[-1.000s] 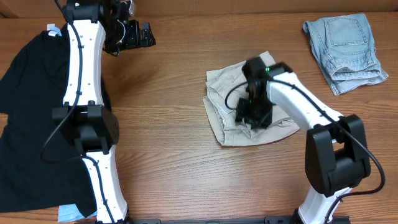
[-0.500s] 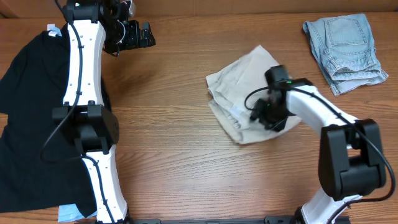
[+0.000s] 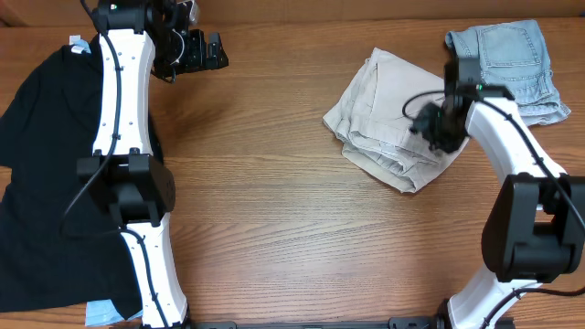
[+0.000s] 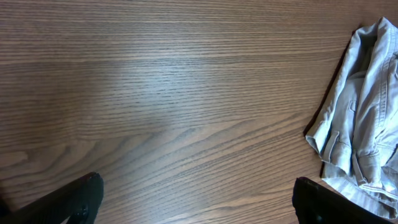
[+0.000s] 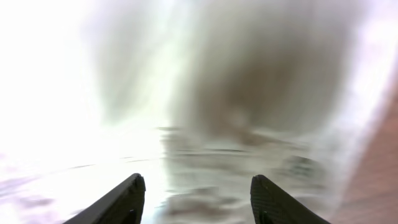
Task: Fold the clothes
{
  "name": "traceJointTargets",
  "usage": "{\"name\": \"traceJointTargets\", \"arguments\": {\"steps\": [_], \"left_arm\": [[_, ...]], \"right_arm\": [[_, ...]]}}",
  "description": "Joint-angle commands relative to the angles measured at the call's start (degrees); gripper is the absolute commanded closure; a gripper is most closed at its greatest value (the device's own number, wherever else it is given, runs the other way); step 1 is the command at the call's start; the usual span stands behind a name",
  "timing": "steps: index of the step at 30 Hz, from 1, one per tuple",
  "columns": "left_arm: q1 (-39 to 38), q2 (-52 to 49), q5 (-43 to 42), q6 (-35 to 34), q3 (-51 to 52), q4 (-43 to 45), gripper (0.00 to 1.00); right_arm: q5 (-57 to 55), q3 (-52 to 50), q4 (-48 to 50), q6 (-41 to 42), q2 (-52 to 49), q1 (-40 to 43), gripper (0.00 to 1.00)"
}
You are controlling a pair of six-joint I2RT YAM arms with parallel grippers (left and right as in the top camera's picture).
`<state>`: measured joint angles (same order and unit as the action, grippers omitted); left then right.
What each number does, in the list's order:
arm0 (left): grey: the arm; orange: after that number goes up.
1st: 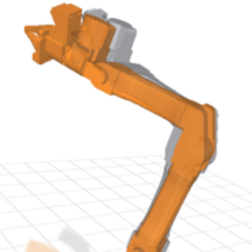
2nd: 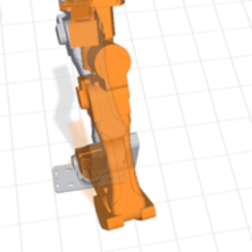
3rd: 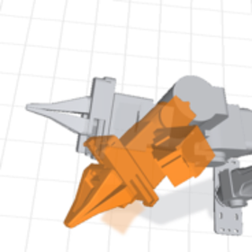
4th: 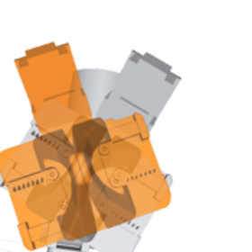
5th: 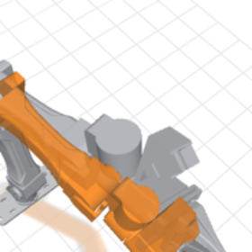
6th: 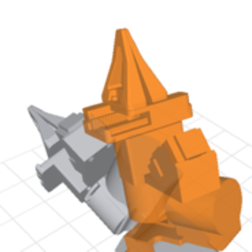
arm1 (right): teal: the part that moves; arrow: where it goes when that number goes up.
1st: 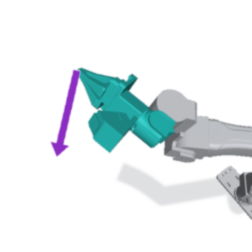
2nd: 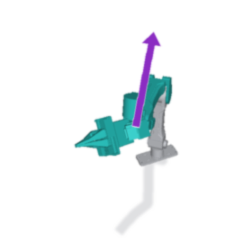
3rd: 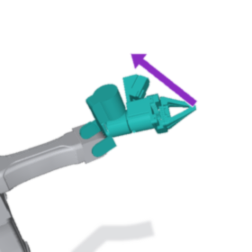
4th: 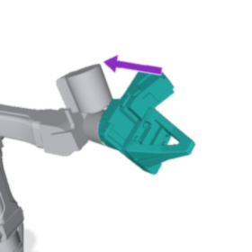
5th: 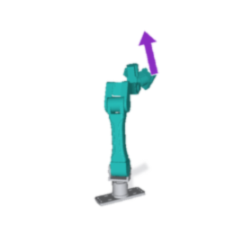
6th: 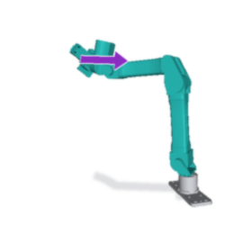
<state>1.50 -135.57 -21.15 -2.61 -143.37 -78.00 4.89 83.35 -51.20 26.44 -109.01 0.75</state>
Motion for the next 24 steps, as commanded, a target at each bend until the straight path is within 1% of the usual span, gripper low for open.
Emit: {"name": "traceJointTargets", "arguments": {"steps": [1, 5, 9, 10, 11, 12, 14, 17, 20, 22, 24], "left_arm": [[-0.5, -0.1, 0.3, 1.3, -1.1, 0.1, 0.01], [-0.6, -0.1, 0.3, 1.3, -1.1, 0.1, 0.01], [-0.8, -0.1, 0.4, 1.3, -1.1, 0.3, 0.01], [-0.8, -0.1, 0.4, 1.3, -1.1, 0.3, 0.01], [-0.8, -0.1, 0.4, 1.3, -1.1, 0.3, 0.01], [-0.8, -0.1, 0.4, 1.3, -1.1, 0.3, 0.01], [-0.8, -0.1, 0.4, 1.3, -1.1, 0.3, 0.01], [-0.8, -0.1, 0.4, 1.3, -1.1, 0.3, 0.02], [-0.8, -0.1, 0.4, 1.3, -1.1, 0.2, 0.02], [-0.8, -0.1, 0.4, 1.3, -1.1, 0.2, 0.02], [-0.8, -0.1, 0.4, 1.3, -1.1, 0.2, 0.02]], "right_arm": [[7.0, 3.2, 1.6, -0.3, 3.2, -5.3, 0.39], [0.6, 2.4, 5.7, 1.7, 1.0, -10.9, 0.37], [-3.8, 2.4, 7.8, 1.7, -4.2, -13.7, 0.38], [-3.8, 2.4, 8.1, 1.6, -5.6, -13.9, 0.38], [-3.7, 2.4, 8.5, 1.6, -8.2, -13.9, 0.41], [-3.3, 2.4, 8.5, 1.4, -9.1, -13.9, 0.42], [0.8, 2.4, 8.7, -1.7, -11.3, -13.9, 0.43], [2.5, 2.8, 7.4, -5.1, -11.3, -13.9, 0.42], [2.4, 3.0, 4.1, -9.8, -11.4, -13.9, 0.41], [1.1, 3.0, 1.4, -11.6, -11.6, -13.9, 0.38], [0.1, 3.0, -1.0, -13.1, -12.0, -13.9, 0.37]]}}
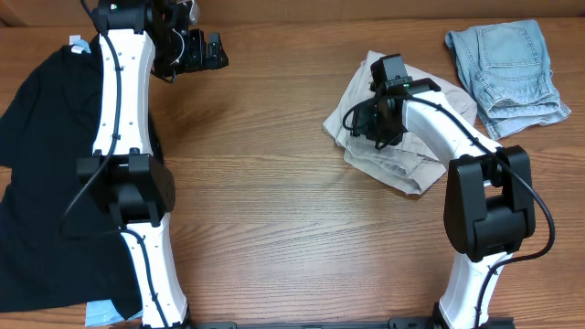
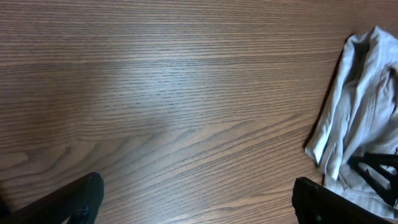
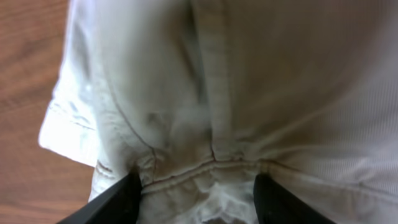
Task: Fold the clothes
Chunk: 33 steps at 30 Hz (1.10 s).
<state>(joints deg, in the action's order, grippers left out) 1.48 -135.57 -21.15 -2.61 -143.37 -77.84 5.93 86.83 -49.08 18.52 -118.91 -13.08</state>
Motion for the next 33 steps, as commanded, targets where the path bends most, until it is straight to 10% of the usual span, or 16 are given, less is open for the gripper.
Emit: {"name": "traceJointTargets", "arguments": {"steps": [1, 16, 26, 33], "left_arm": [[-0.8, -0.1, 0.4, 1.3, -1.1, 0.0, 0.02], [-0.8, -0.1, 0.4, 1.3, -1.1, -1.5, 0.01], [-0.8, -0.1, 0.7, 1.3, -1.1, -1.4, 0.01], [-0.8, -0.1, 0.8, 1.3, -1.1, -1.3, 0.01]], "right_arm": [[-1.3, -0.5, -4.0, -5.5, -2.4, -0.1, 0.37], [-27.9, -0.7, -26.6, -4.8, -5.3, 3.1, 0.22], [-5.6, 8.1, -28.5, 6.8, 11.6, 4.8, 0.24], [-10.7, 7.0, -28.6, 22.6, 22.1, 7.1, 0.18]]}}
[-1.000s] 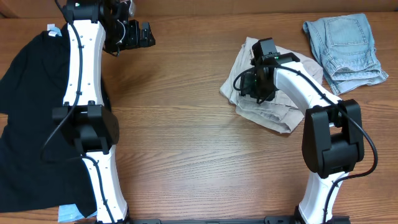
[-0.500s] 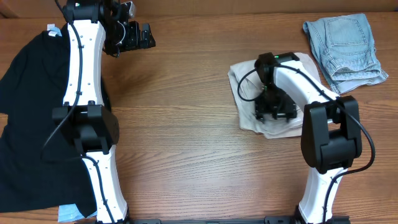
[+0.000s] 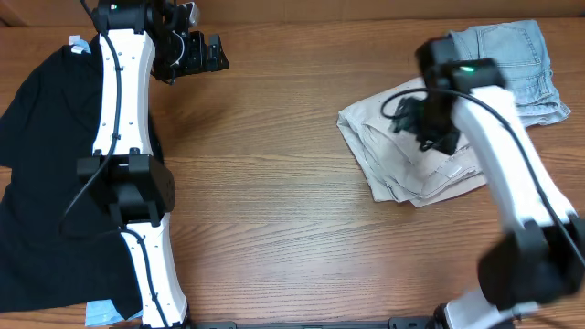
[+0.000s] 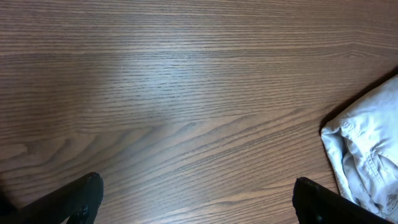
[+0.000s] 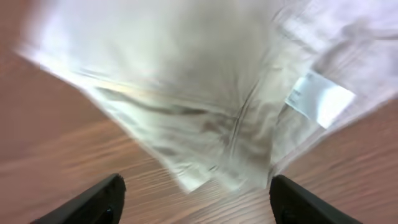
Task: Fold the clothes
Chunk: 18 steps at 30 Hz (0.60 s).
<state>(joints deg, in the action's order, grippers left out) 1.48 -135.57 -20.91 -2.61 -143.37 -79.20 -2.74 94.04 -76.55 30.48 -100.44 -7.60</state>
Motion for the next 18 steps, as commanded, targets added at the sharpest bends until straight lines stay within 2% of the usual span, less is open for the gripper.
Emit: {"name": "traceJointTargets", "arguments": {"steps": [1, 4, 12, 18], "left_arm": [[-0.8, -0.1, 0.6, 1.3, -1.1, 0.0, 0.01], [-0.8, -0.1, 0.6, 1.3, -1.1, 0.1, 0.01], [-0.8, -0.1, 0.5, 1.4, -1.1, 0.1, 0.0], [-0.8, -0.1, 0.5, 1.4, -1.1, 0.2, 0.0]], "right_arm": [[-2.6, -1.0, -1.4, 11.8, 4.3, 2.1, 0.16], [-1.4, -4.9, -0.5, 12.0, 5.6, 3.5, 0.08], [10.6, -22.5, 11.1, 11.3, 5.6, 10.8, 0.08], [14.8, -33.4, 18.6, 8.3, 5.6, 16.7, 0.05]]}}
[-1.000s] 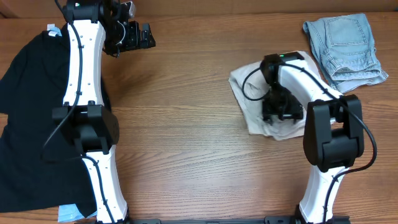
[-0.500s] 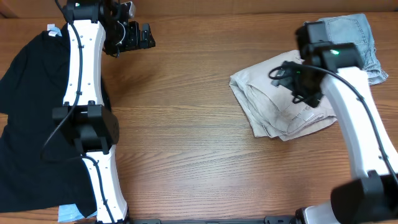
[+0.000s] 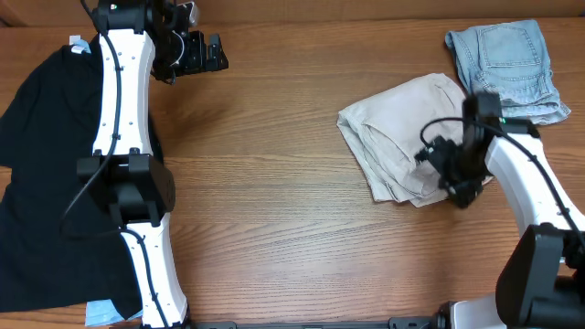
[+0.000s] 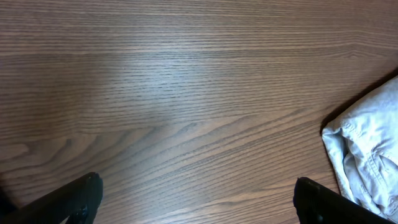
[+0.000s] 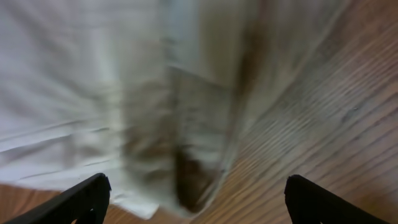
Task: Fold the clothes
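Observation:
Beige shorts (image 3: pixel 398 132) lie roughly folded on the wooden table (image 3: pixel 274 201), right of centre. My right gripper (image 3: pixel 456 183) hovers over their near right corner. In the right wrist view it (image 5: pixel 196 202) is wide open, nothing between its fingers, with the blurred beige cloth (image 5: pixel 112 74) below. Far off at the back left, my left gripper (image 3: pixel 203 52) hangs above bare wood, open and empty (image 4: pixel 196 202). An edge of the beige shorts (image 4: pixel 370 155) shows at the right of the left wrist view.
Folded denim shorts (image 3: pixel 507 64) lie at the back right corner, just beyond the beige shorts. A black garment (image 3: pixel 41 192) is spread over the table's left side, under the left arm. Bare wood lies between the two piles.
My right gripper has moved from above the far middle of the beige shorts to their near right corner, still open. The shorts and the left arm have not moved.
First the beige shorts lay crumpled with my right gripper at their right side. Then the gripper was down on their left part. Later the shorts lay shifted right and flatter, the gripper open above them, and now it is at their near right corner.

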{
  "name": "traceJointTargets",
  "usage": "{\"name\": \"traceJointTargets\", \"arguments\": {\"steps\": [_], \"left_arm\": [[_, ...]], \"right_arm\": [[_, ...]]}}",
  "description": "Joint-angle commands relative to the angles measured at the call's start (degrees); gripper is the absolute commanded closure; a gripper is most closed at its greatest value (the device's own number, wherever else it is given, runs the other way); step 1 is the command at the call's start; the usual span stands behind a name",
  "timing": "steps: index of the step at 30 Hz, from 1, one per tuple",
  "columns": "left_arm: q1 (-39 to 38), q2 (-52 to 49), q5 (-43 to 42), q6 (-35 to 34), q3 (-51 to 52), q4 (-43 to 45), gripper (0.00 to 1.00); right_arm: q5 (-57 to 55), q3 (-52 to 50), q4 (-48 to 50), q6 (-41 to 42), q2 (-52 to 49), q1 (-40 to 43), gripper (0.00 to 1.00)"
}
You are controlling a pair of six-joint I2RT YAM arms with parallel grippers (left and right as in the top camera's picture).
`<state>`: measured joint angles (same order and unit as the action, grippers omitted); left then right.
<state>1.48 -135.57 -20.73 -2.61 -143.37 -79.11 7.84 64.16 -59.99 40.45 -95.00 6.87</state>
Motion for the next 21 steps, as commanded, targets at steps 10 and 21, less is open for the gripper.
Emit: {"name": "traceJointTargets", "arguments": {"steps": [10, 21], "left_arm": [[-0.8, -0.1, 0.4, 1.3, -1.1, 0.0, 0.0], [-0.8, -0.1, 0.3, 1.3, -1.1, -0.4, 0.0]], "right_arm": [[6.9, -16.3, 18.8, -5.1, 0.1, 6.3, 0.0], [7.5, -17.6, 32.9, -5.1, 0.0, 6.3, 0.0]]}}
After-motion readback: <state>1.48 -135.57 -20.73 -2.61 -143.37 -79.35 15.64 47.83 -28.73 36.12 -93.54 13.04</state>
